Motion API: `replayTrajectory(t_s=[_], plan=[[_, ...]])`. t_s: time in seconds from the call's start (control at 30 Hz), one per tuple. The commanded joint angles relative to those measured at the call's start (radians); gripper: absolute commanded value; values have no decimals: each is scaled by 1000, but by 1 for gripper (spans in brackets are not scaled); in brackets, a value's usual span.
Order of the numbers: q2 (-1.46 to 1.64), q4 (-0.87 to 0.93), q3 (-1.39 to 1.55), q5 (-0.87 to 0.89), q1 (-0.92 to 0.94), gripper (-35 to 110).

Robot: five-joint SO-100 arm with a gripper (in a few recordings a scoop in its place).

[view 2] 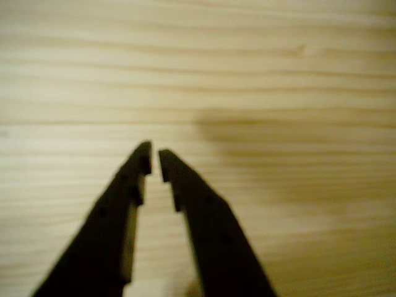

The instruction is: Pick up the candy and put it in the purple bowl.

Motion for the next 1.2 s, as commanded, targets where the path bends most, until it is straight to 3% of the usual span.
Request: replayTrajectory(t_s=[0.0,1.17], plan=[[14,-9,-20,6,3,-1],[14,-9,-20,-26,-29,-1]])
